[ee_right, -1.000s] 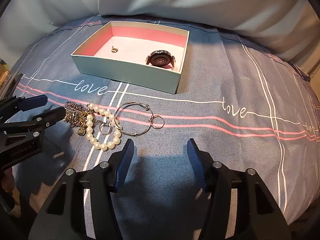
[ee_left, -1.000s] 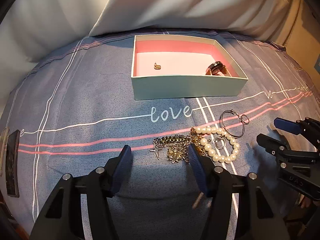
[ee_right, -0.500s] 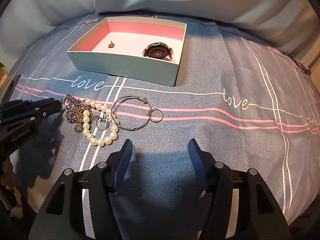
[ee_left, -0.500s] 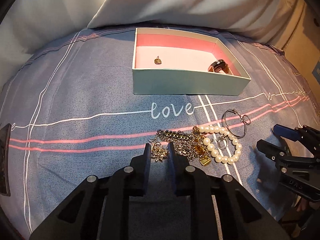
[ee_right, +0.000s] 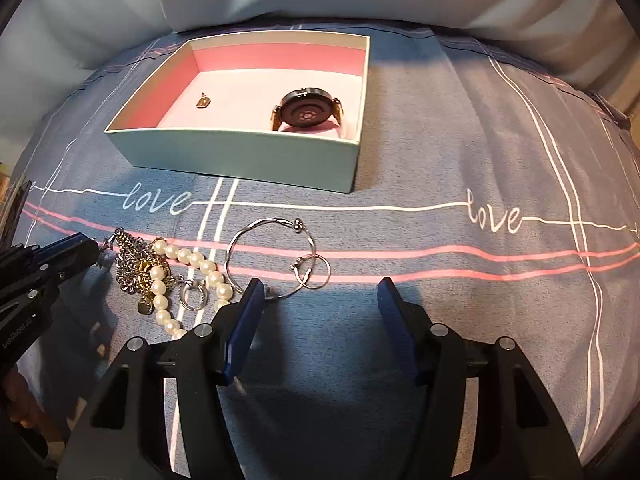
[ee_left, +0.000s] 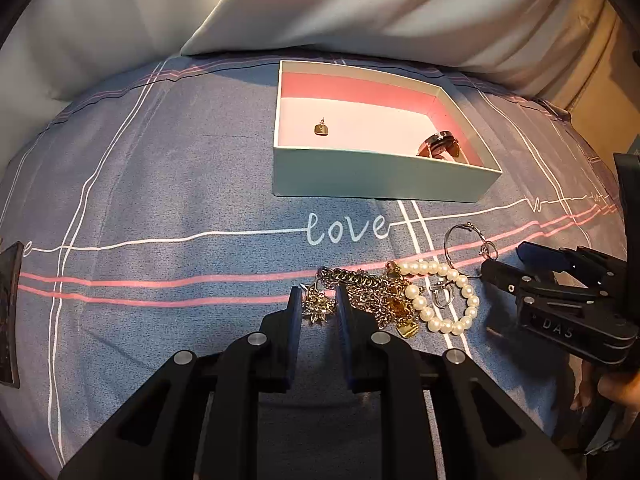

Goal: Organize jewelry
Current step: 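Grasp a gold flower charm with the left gripper while the right grasps the silver bangle, then lower the charm and bangle into the box and open both grippers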

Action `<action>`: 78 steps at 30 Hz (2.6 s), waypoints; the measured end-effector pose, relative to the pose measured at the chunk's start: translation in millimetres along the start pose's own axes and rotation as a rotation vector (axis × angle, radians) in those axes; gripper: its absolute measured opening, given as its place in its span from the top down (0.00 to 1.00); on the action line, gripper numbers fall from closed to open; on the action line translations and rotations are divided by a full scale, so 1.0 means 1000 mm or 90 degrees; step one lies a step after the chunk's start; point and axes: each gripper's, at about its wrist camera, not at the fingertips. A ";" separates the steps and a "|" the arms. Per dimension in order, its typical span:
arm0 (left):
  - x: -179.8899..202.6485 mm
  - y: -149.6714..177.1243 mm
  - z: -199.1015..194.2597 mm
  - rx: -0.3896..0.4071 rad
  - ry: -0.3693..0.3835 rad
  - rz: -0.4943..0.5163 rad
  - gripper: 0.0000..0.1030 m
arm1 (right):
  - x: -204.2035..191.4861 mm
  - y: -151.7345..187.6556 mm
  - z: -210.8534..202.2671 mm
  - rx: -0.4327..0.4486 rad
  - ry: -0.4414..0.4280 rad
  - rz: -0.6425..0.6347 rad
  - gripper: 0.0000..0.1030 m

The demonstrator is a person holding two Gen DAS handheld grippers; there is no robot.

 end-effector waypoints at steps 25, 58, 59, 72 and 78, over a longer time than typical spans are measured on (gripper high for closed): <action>0.010 -0.005 0.000 0.004 0.017 0.013 0.84 | -0.042 -0.019 0.022 0.000 -0.011 -0.092 0.47; 0.028 -0.163 -0.026 0.132 -0.002 -0.009 0.83 | -0.043 -0.143 -0.040 0.147 0.043 -0.077 0.47; 0.026 -0.165 -0.019 0.120 0.001 -0.014 0.83 | -0.043 -0.146 -0.035 0.142 0.045 -0.077 0.47; 0.012 -0.164 0.028 0.050 -0.006 -0.041 0.83 | -0.047 -0.137 0.013 0.073 0.047 -0.081 0.47; 0.007 -0.163 0.023 0.062 -0.020 -0.056 0.48 | -0.049 -0.133 0.011 0.076 0.064 -0.089 0.40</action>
Point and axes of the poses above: each gripper's, at about its wrist camera, not at the fingertips, and z roughly the way its jaws point, x to its right, y to its underside
